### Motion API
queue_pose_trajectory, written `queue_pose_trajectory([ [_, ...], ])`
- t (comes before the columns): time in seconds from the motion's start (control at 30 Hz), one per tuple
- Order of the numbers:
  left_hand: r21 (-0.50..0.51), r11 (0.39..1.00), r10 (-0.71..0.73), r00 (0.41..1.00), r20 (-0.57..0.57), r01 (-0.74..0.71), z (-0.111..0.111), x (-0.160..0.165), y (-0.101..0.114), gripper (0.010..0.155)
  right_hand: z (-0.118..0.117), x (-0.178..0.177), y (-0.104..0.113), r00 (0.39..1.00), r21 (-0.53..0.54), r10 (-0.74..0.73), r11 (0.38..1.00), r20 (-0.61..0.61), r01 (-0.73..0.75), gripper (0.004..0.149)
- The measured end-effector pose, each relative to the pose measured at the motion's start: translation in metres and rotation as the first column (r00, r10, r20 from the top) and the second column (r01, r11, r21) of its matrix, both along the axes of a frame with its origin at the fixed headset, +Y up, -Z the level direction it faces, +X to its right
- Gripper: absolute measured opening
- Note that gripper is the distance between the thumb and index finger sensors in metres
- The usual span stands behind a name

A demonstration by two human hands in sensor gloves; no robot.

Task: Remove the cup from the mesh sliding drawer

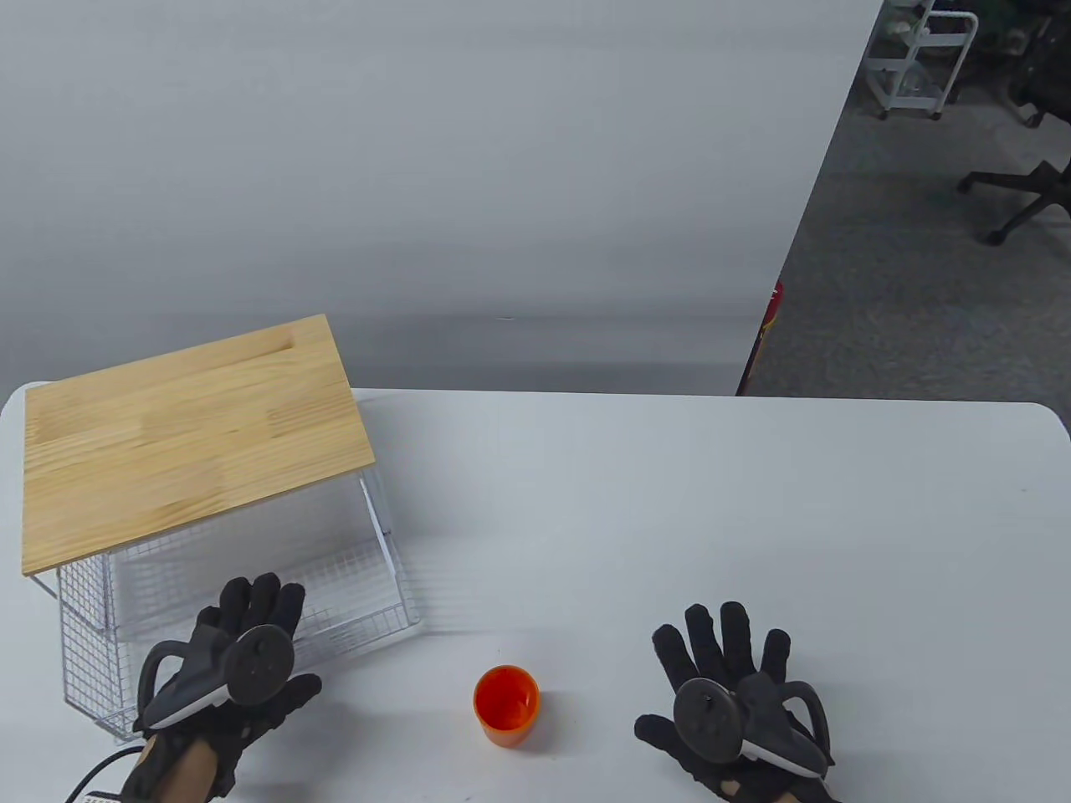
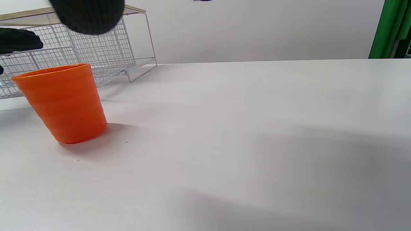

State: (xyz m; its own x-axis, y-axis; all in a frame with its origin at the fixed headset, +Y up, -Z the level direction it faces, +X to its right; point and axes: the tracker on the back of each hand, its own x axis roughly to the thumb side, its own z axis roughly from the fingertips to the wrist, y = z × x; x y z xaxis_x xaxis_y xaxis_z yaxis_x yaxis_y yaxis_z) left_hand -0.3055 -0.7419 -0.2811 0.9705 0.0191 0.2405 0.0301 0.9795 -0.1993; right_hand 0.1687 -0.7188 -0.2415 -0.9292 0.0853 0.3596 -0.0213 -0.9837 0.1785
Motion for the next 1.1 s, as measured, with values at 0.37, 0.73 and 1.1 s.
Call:
queue_pose_trajectory([
  [0.37, 0.010, 1.000, -0.007, 1.000, -0.013, 0.007, -0.0014, 0.0013, -0.0083, 0.090, -0.0009, 0.0004, -0.0005, 1.000, -0.003, 0.001, 1.000, 0.003, -0.001, 0.089],
  [0.73, 0.007, 0.999, -0.032, 0.999, -0.039, 0.033, -0.0053, 0.0032, -0.0102, 0.076, -0.0009, -0.0002, -0.0013, 1.000, -0.002, 0.006, 1.000, 0.000, -0.006, 0.089],
  [1.1, 0.138, 0.987, -0.076, 0.997, -0.032, 0.080, -0.0071, 0.0059, -0.0072, 0.037, -0.0006, -0.0004, -0.0018, 1.000, 0.002, 0.007, 1.000, 0.001, -0.007, 0.089],
])
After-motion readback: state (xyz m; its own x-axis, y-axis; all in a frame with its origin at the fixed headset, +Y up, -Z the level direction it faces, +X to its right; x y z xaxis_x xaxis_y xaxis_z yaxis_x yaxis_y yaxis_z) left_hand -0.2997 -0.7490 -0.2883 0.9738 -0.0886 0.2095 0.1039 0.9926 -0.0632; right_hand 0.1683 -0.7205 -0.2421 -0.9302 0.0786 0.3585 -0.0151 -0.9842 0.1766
